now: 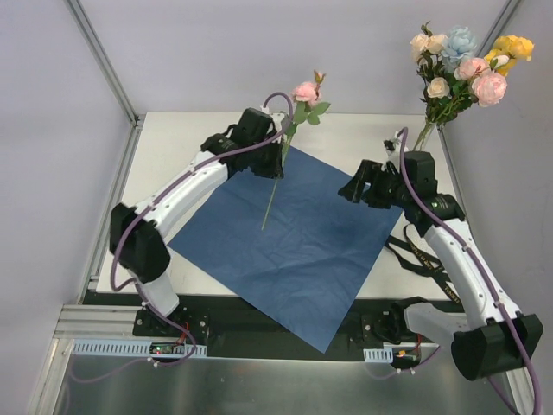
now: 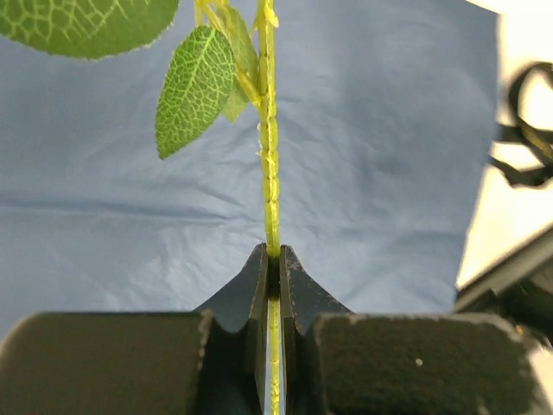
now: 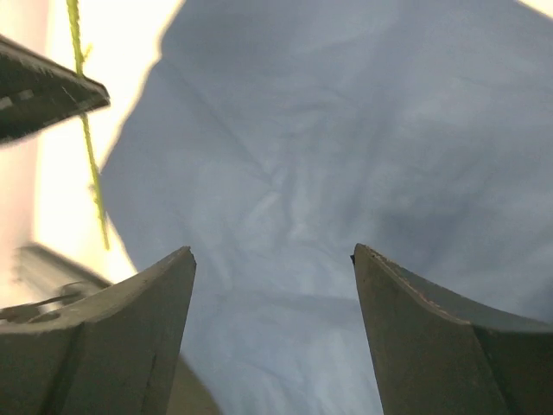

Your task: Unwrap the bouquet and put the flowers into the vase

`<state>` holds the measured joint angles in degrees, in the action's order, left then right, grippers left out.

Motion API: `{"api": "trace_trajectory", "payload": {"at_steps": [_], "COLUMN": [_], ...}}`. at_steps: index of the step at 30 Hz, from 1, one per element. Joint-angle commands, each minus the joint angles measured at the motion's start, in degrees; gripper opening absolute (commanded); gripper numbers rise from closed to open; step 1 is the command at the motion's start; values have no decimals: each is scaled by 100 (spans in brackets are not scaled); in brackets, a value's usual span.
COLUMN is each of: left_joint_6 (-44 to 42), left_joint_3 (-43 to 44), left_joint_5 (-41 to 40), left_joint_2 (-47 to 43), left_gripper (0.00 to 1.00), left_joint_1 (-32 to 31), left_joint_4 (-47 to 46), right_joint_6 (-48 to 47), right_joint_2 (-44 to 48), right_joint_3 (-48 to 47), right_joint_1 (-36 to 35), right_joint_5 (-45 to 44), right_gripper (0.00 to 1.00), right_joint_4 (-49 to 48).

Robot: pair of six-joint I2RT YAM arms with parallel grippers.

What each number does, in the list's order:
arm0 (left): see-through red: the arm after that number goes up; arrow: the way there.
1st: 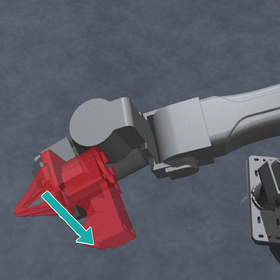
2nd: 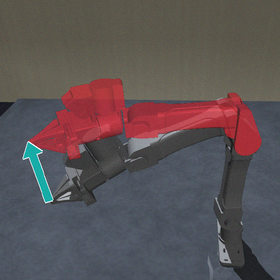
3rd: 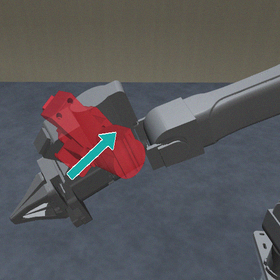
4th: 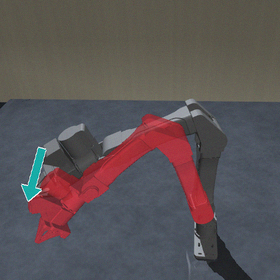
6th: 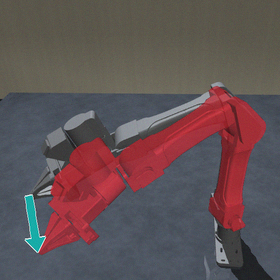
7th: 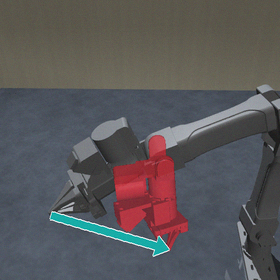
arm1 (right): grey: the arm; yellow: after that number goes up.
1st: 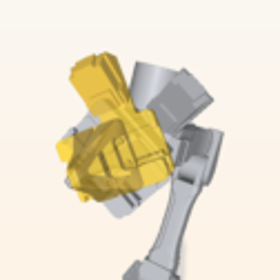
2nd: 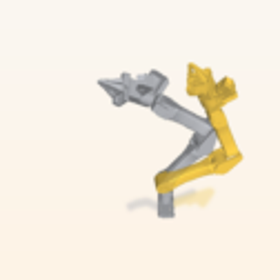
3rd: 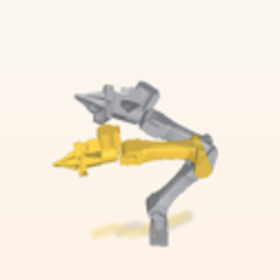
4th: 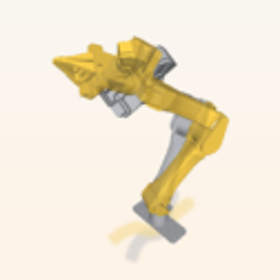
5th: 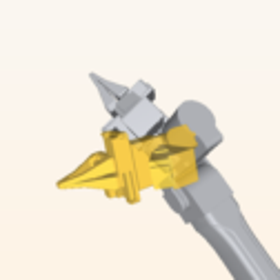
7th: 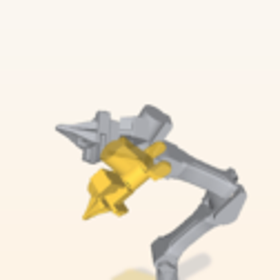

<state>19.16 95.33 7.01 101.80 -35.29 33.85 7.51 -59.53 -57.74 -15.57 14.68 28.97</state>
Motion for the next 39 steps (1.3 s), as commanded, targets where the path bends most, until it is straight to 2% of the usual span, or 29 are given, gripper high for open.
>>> {"api": "trace_trajectory", "payload": {"at_steps": [1,4,6,10,13,14,17,21,26,29,35,37,39], "left_joint_6": [-615,-703,-869,-993,-975,-984,-1010,-993,-1010,-1002,-1010,-1010,-1010], "left_joint_3": [-706,-1120,-1323,-1482,-1657,-1701,-1772,-1763,-1790,-1790,-1799,-1799,-1799], "left_joint_5": [1329,1724,2268,2578,2788,2858,3087,3307,3264,3263,3237,3246,3255], "left_joint_2": [-783,-1214,-1408,-1662,-1830,-1848,-1874,-1900,-1971,-2015,-2032,-2032,-2024], "left_gripper": [0,0,0,0,0,0,0,0,0,0,0,0,0], "left_joint_1": [-48,-48,-48,-40,-40,-40,-48,-74,-180,-189,-198,-198,-215], "left_joint_4": [-561,-800,-1002,-1055,-1152,-1161,-1170,-1170,-1187,-1178,-1179,-1178,-1178], "right_joint_6": [997,1498,1499,1516,1779,1850,2070,2202,2238,2246,2238,2229,2237], "right_joint_2": [-585,-920,-1069,-1280,-1316,-1272,-1211,-1254,-1211,-1149,-1140,-1140,-1140], "right_joint_3": [-527,-844,-1055,-1231,-1056,-960,-634,-572,-564,-520,-458,-475,-476], "right_joint_1": [107,-41,-235,-727,-894,-921,-1009,-1027,-1044,-1044,-1062,-1062,-1071], "right_joint_5": [2056,2163,2075,1680,1363,1188,933,853,624,563,545,510,501], "right_gripper": [76,75,76,74,64,57,50,45,43,32,21,14,14], "right_joint_4": [-1241,-1761,-1965,-2150,-2465,-2597,-3159,-3407,-3249,-3231,-3161,-3108,-3108]}}
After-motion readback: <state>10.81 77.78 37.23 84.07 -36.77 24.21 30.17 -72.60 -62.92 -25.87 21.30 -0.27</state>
